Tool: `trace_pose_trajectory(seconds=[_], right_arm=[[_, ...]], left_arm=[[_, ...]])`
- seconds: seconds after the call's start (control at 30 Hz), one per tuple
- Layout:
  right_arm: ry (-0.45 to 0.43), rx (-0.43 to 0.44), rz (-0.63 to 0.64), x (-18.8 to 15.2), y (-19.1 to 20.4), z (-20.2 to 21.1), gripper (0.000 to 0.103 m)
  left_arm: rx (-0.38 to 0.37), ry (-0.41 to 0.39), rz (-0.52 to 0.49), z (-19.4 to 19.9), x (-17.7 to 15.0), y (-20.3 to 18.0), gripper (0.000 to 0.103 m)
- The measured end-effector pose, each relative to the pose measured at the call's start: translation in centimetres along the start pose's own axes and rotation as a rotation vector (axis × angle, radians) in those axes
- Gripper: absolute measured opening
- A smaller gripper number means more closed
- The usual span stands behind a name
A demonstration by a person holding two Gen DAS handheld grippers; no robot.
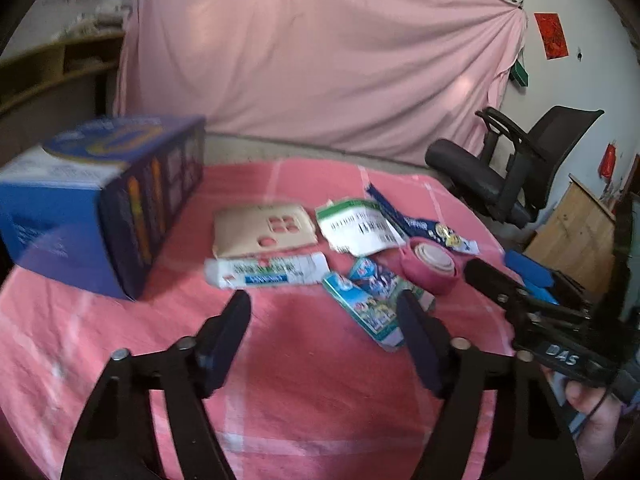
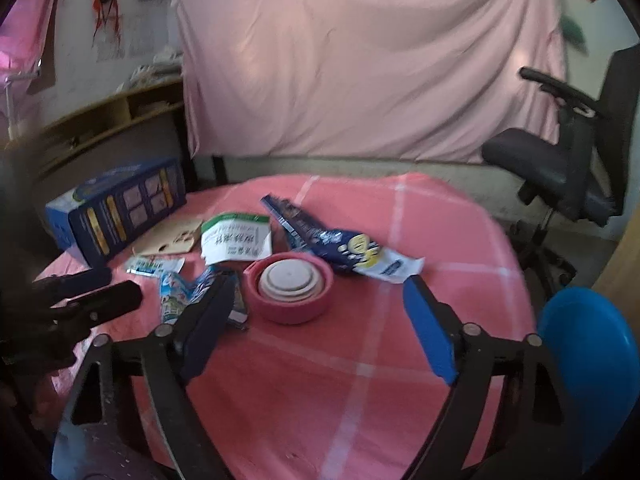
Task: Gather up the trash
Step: 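Grasp the green wrapper with the left gripper while the right grasps the pink tape roll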
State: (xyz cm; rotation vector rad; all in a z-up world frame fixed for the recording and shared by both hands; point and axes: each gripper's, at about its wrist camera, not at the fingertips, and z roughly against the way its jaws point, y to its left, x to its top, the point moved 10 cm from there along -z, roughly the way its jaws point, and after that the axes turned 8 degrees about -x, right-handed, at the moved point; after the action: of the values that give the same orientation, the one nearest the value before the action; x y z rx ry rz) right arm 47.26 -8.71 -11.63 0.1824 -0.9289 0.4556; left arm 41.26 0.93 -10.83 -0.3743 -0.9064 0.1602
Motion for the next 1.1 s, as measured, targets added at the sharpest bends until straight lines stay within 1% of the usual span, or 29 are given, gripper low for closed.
trace_pose_trajectory(seconds=[0.07, 0.13, 0.23, 0.37, 0.4, 0.47, 0.5, 0.53, 0.7, 0.77, 0.87, 0.9, 0.93, 0.97, 1.1], right_arm=[[0.028, 0.01, 0.01, -0.1, 0.5, -0.8, 0.102], [0.056, 0.015, 0.019, -0.3, 0.8, -1.5, 0.1], [0.085, 0.025, 0.023, -0.5, 1.2, -2.4, 0.098], [0.128, 0.063, 0.003, -0.6, 1.3, -3.6, 0.097], [0.146, 0.074, -0.001, -0.7, 1.4, -4.0, 0.096], [0.173, 0.089, -0.001, -1.1, 1.6, -4.5, 0.09], [0.177, 0.094, 0.001, -1.1, 1.7, -4.5, 0.084], [0.175, 0.093, 0.002, -1.1, 1.7, -4.4, 0.082], [0.169, 0.093, -0.012, -1.2, 1.5, -4.0, 0.082], [0.169, 0.085, -0.016, -1.4, 1.1, -3.7, 0.082], [0.167, 0.082, -0.027, -1.8, 0.6, -3.0, 0.082], [0.164, 0.079, -0.028, -1.9, 0.4, -2.7, 0.082], [0.161, 0.079, -0.03, -2.0, 0.3, -2.5, 0.082], [0.159, 0.079, -0.031, -2.1, 0.3, -2.3, 0.082], [0.145, 0.081, -0.035, -2.3, 0.1, -1.3, 0.082]], left_arm=[[-0.028, 0.028, 0.021, -0.4, -0.3, -0.2, 0.055], [-0.04, 0.049, 0.038, -0.8, -0.5, -0.4, 0.049], [-0.054, 0.06, 0.062, -1.1, -0.7, -0.5, 0.046], [-0.062, 0.066, 0.071, -1.3, -0.4, -0.6, 0.04], [-0.061, 0.067, 0.07, -1.2, -0.4, -0.7, 0.04], [-0.063, 0.07, 0.069, -1.2, -0.4, -0.8, 0.037], [-0.066, 0.073, 0.072, -1.3, -0.4, -0.8, 0.036], [-0.068, 0.077, 0.076, -1.3, -0.5, -0.8, 0.034], [-0.079, 0.081, 0.114, -1.7, -0.5, -0.9, 0.032], [-0.079, 0.078, 0.148, -1.7, -0.5, -0.7, 0.032], [-0.07, 0.076, 0.164, -1.8, -0.3, -0.7, 0.032], [-0.063, 0.075, 0.166, -1.8, -0.2, -0.7, 0.03], [-0.056, 0.079, 0.165, -1.9, -0.2, -0.7, 0.022], [-0.051, 0.085, 0.164, -2.0, -0.2, -0.8, 0.019], [-0.033, 0.077, 0.179, -1.7, -0.1, -0.8, 0.015]])
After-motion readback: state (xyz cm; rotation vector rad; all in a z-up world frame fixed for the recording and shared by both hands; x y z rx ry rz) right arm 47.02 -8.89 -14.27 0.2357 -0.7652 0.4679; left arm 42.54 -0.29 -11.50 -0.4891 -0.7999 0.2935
